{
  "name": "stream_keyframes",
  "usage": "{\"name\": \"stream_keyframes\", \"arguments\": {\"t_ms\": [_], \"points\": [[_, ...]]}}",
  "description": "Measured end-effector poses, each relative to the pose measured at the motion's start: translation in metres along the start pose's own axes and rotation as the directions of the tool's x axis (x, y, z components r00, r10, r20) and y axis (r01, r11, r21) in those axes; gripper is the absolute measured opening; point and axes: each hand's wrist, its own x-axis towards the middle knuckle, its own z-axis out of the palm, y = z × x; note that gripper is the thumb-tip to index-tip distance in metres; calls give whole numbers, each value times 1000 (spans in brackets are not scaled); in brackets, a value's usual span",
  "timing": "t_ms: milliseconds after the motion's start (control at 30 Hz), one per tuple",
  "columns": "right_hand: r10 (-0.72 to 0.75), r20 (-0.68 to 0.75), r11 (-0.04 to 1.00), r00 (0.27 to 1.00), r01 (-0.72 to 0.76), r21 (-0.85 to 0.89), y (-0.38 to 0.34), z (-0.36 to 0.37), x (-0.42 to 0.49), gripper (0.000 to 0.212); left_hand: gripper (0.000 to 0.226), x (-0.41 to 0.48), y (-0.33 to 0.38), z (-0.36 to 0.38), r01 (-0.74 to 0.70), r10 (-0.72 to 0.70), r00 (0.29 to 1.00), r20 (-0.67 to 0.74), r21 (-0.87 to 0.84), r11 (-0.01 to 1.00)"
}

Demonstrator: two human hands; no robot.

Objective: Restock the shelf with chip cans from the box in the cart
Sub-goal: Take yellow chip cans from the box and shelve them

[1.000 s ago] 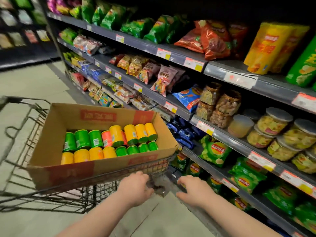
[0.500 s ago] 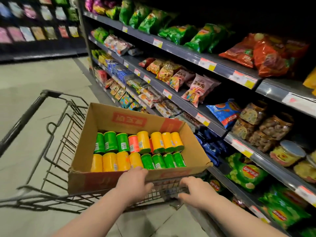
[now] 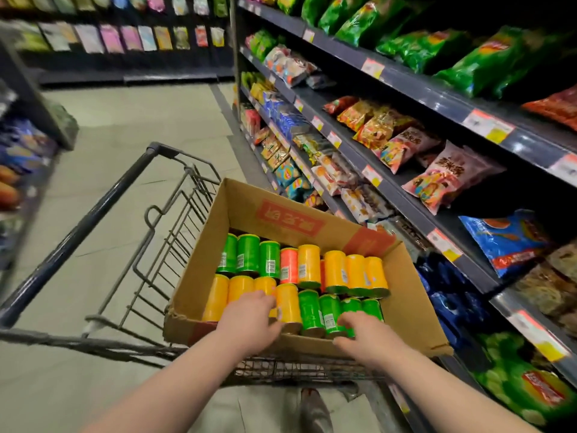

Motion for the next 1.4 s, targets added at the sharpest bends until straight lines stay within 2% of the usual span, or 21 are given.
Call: {"name": "stream_keyframes", "arguments": {"t_ms": [467, 600, 767, 933, 1133, 1300, 1400], "points": [[61, 143, 997, 988, -68, 39, 75, -21, 125, 45, 43, 116, 16, 23, 99, -115, 970, 216, 80, 992], [73, 155, 992, 985, -87, 91, 81, -26, 163, 42, 50, 146, 17, 31, 139, -153, 954, 260, 69, 988], [91, 171, 993, 981, -103, 60, 90, -24, 202, 42, 64, 179, 21, 44, 160, -166, 934, 315, 46, 986], [130, 168, 987, 977, -143, 70, 99, -19, 232, 44, 72, 206, 23, 59, 244, -221, 912, 344, -24, 970], [221, 130, 964, 967, -237, 122, 102, -11, 260, 69, 85, 246, 27, 79, 439, -353, 868, 349, -208, 874], [251, 116, 959, 961, -263, 103, 99, -3, 272, 80, 87, 272, 31, 93, 627, -507, 775, 377, -364, 689], [265, 129, 956, 956, -278, 91, 97, -2, 275, 83, 83, 282, 35, 102, 677, -569, 736, 366, -410, 611]]}}
